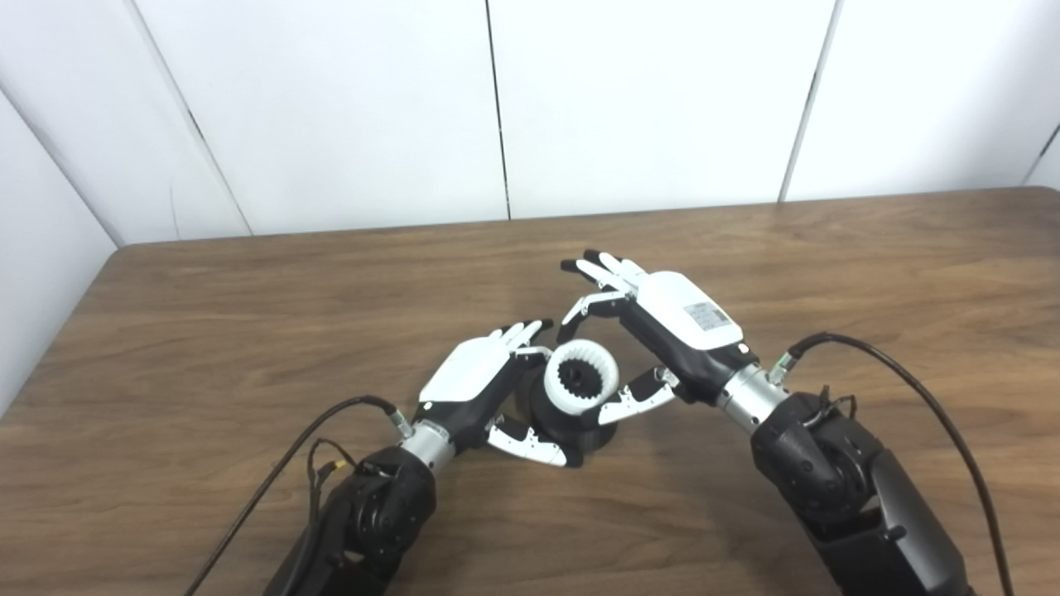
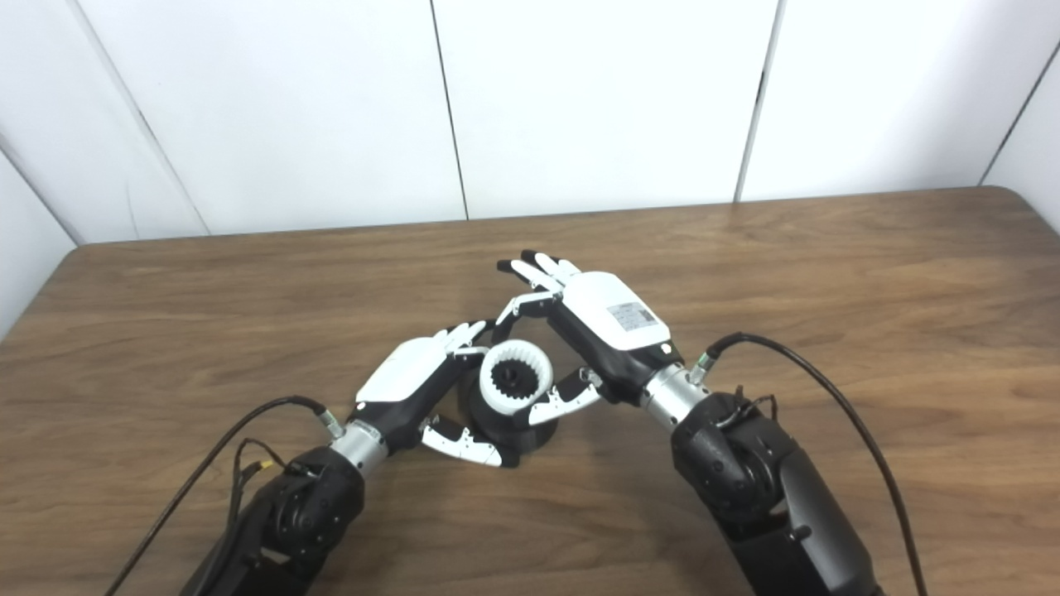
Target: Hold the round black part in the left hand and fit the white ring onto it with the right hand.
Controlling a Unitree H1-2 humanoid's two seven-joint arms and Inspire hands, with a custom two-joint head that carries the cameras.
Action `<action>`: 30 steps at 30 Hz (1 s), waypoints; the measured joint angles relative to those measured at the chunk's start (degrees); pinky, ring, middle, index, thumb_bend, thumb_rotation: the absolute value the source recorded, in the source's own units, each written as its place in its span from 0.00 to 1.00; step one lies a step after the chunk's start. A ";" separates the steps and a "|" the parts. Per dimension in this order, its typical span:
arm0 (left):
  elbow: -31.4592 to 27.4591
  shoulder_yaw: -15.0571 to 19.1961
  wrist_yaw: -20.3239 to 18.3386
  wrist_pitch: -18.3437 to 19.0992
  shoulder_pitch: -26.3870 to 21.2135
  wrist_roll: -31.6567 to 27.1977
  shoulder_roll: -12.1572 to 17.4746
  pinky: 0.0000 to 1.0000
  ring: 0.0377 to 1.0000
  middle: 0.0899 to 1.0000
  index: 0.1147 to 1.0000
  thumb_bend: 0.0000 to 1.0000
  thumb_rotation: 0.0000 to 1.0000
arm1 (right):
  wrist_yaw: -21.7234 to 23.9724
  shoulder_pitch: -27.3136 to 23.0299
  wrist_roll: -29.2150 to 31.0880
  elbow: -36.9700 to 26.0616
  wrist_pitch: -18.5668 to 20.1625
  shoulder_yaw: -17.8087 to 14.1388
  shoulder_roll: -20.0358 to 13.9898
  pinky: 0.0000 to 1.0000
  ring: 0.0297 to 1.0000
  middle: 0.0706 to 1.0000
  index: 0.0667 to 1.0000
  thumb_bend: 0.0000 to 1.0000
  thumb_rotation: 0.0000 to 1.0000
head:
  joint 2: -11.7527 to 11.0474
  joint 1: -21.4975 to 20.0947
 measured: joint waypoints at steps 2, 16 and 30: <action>-0.03 0.00 0.02 0.07 0.00 0.02 -0.05 1.00 1.00 1.00 0.64 1.00 0.41 | -0.04 0.00 0.01 0.16 0.01 0.00 0.09 1.00 1.00 0.94 0.46 0.52 0.16 | 0.09 0.17; -0.50 -0.23 0.18 1.00 0.08 0.39 -0.22 1.00 1.00 1.00 0.63 1.00 0.40 | -0.95 -0.23 -0.78 1.65 -0.04 1.31 1.46 0.98 1.00 0.95 0.46 0.52 0.16 | 0.26 0.35; -0.83 -0.24 -0.02 1.09 0.13 0.39 -0.25 1.00 1.00 1.00 0.64 1.00 0.41 | -0.71 -0.26 -0.98 1.67 0.04 1.50 1.39 1.00 1.00 0.95 0.46 0.52 0.16 | 0.44 0.18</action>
